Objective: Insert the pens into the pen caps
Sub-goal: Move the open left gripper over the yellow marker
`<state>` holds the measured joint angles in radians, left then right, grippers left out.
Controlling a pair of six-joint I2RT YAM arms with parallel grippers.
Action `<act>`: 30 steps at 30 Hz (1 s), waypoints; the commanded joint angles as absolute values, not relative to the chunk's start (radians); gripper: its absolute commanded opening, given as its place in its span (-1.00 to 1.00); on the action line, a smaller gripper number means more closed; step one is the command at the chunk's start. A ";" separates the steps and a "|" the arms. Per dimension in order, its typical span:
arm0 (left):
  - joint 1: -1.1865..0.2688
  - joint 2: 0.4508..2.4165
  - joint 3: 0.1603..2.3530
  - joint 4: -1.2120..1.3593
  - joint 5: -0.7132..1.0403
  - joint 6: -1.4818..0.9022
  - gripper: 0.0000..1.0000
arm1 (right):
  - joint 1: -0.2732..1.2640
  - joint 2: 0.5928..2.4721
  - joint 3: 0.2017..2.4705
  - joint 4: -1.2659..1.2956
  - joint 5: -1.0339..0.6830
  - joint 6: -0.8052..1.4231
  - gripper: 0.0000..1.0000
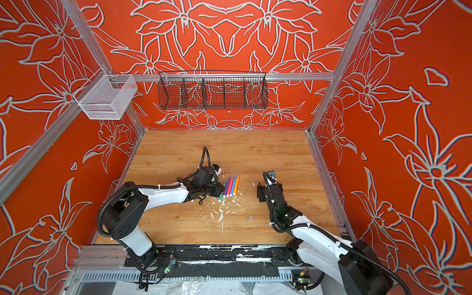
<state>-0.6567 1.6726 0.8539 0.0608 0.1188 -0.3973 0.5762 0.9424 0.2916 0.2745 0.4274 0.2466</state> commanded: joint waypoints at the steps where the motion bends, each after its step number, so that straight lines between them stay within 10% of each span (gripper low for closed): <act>1: -0.661 1.648 0.834 0.077 0.132 -0.404 -0.54 | 0.570 0.942 0.322 0.281 0.419 0.239 0.41; 30: -0.652 1.162 0.500 -0.204 -0.354 -0.554 -0.36 | 0.570 0.972 0.339 0.273 0.419 0.243 0.39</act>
<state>-0.6601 1.1435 0.5007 -0.1738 -0.2970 -0.5030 0.5766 0.9688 0.3141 0.2737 0.4221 0.2470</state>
